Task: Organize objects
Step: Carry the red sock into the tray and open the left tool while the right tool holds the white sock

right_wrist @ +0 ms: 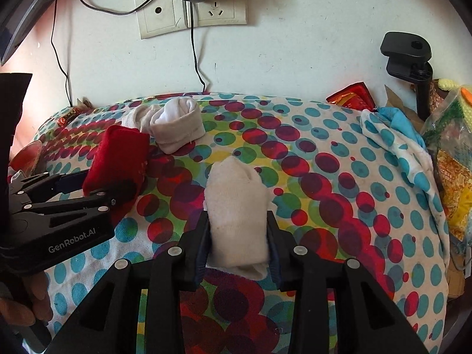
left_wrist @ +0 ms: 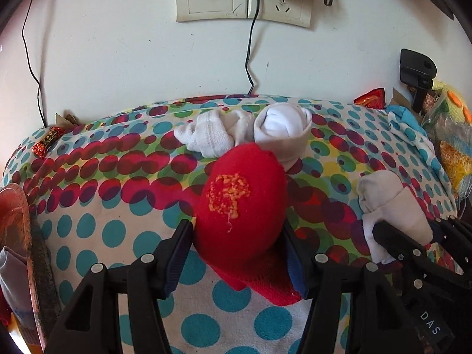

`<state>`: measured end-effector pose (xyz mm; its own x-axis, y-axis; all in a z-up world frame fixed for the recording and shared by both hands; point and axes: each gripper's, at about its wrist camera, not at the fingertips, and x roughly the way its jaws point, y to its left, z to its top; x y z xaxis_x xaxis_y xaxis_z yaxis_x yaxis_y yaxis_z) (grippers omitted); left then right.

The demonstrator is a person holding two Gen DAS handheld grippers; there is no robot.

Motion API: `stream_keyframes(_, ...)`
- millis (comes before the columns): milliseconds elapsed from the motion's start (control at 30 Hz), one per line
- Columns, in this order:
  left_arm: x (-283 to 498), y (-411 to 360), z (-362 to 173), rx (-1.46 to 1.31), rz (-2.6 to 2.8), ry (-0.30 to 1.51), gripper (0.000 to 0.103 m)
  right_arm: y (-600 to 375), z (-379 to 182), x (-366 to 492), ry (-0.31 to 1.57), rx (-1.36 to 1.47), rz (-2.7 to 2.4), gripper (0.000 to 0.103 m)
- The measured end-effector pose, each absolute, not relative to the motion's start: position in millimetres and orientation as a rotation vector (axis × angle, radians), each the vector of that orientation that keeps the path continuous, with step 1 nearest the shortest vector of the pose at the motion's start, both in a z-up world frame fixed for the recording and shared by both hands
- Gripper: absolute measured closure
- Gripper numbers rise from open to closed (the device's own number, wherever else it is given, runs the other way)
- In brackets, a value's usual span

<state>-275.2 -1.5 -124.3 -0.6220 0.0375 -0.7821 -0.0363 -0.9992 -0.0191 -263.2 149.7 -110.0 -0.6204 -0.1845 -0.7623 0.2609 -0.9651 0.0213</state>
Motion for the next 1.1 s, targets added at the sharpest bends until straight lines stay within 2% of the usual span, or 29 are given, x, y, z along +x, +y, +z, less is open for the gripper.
stream_keyframes(33, -275, -1, -124, -1.347, 2.795, 0.005, 0.041, 149, -110, -263, 0.142, 1.219, -2.622, 0.068)
stream_keyframes(100, -276, -1, -124, -1.361, 2.809, 0.010, 0.033, 148, -110, -264, 0.148, 1.223, -2.623, 0.067)
stream_keyframes(133, -277, -3, -125, -1.380, 2.822, -0.001, 0.022, 149, -110, -264, 0.144, 1.223, -2.621, 0.067)
stream_keyframes(167, -279, -8, -127, -1.401, 2.827, -0.037, 0.017, 149, -110, -264, 0.140, 1.223, -2.621, 0.067)
stream_keyframes(200, -280, -12, -126, -1.398, 2.825, -0.077, 0.017, 149, -111, -264, 0.142, 1.225, -2.624, 0.067)
stream_keyframes(300, -280, -8, -126, -1.411, 2.834, -0.045, 0.014, 149, -111, -264, 0.154, 1.233, -2.631, 0.063)
stream_keyframes(367, -280, -10, -127, -1.415, 2.836, -0.068, 0.012, 149, -114, -267, 0.155, 1.259, -2.624, 0.056)
stream_keyframes(533, -280, -8, -128, -1.416, 2.841, -0.064, 0.012, 154, -113, -269, 0.106, 1.263, -2.613, 0.057)
stream_keyframes(600, -279, -10, -127, -1.407, 2.839, -0.073, 0.015, 152, -112, -268, 0.125, 1.253, -2.617, 0.063)
stream_keyframes(667, -278, -10, -126, -1.387, 2.841, -0.079, 0.026, 150, -110, -265, 0.140, 1.227, -2.625, 0.072)
stream_keyframes(733, -275, -7, -123, -1.348, 2.835, -0.063, 0.067, 149, -109, -265, 0.147, 1.223, -2.627, 0.073)
stream_keyframes(867, -274, 0, -122, -1.337, 2.851, 0.004, 0.074, 149, -109, -265, 0.154, 1.219, -2.634, 0.075)
stream_keyframes(1100, -263, -9, -120, -1.354, 2.841, -0.026, 0.077, 143, -110, -264, 0.229, 1.220, -2.648, 0.075)
